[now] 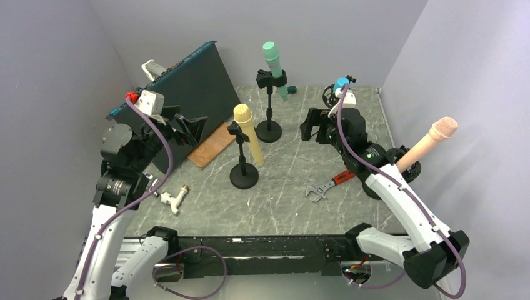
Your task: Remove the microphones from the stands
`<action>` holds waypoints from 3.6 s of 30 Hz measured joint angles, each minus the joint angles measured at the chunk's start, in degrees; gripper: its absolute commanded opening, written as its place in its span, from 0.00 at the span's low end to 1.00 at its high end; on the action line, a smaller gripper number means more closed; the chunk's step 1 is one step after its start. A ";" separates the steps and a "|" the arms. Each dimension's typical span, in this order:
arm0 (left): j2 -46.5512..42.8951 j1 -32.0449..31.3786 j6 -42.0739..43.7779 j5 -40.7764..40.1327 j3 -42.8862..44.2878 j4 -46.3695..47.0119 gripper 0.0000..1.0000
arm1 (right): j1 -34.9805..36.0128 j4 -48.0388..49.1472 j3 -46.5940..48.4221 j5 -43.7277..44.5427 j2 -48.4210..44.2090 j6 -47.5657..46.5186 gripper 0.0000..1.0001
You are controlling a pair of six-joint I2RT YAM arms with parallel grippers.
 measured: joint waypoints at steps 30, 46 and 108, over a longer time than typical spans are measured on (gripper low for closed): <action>3.19 0.13 -1.22 1.38 -3.02 3.69 0.99 | 34.67 14.05 16.11 5.46 11.21 -12.13 0.91; 5.95 0.13 -2.05 0.50 -3.26 3.61 0.99 | 37.40 14.93 20.52 19.39 20.76 -18.40 0.50; 20.96 -6.88 10.56 36.02 -6.80 9.64 0.43 | 16.68 21.22 12.37 -40.13 14.99 -26.34 0.00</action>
